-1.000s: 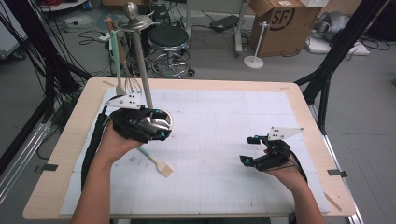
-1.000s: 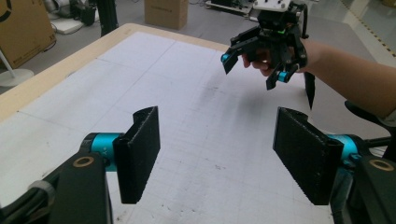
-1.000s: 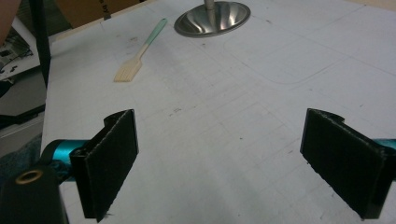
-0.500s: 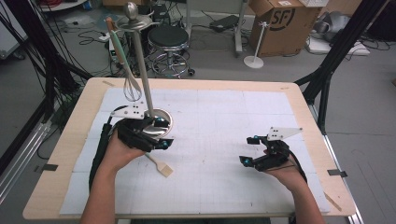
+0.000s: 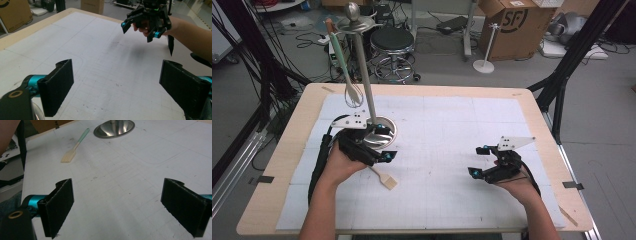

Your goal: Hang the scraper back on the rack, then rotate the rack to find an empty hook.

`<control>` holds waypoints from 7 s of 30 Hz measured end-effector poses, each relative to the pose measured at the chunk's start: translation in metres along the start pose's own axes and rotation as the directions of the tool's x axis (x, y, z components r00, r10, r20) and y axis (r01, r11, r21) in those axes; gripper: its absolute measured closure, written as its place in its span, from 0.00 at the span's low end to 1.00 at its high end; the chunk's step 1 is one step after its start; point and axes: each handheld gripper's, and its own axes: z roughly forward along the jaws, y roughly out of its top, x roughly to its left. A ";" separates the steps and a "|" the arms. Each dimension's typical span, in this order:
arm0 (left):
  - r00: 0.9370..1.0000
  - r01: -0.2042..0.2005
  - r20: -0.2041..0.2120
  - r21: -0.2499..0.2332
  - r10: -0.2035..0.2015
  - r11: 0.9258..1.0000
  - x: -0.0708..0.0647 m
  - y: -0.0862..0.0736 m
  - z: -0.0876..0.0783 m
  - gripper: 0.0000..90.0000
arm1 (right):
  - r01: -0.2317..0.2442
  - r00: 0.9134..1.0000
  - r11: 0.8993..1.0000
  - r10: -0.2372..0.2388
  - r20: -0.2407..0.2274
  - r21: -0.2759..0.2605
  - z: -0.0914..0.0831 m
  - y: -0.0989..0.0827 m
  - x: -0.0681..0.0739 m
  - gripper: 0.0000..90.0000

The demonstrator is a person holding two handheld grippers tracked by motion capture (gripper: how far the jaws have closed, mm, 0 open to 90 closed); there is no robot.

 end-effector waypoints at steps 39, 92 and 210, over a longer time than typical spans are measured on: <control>0.999 0.014 -0.043 0.008 -0.014 1.000 -0.001 0.000 0.002 0.16 | 0.005 1.000 1.000 -0.005 -0.003 -0.007 -0.003 -0.001 -0.001 0.12; 0.983 -0.104 -0.161 -0.091 0.088 0.990 0.005 0.157 -0.075 1.00 | -0.009 1.000 1.000 0.009 0.001 -0.023 -0.009 -0.001 -0.001 0.12; 0.932 -0.095 -0.360 -0.348 -0.040 0.933 0.035 0.165 -0.137 1.00 | -0.014 1.000 1.000 0.014 0.004 -0.008 -0.007 -0.003 -0.002 0.12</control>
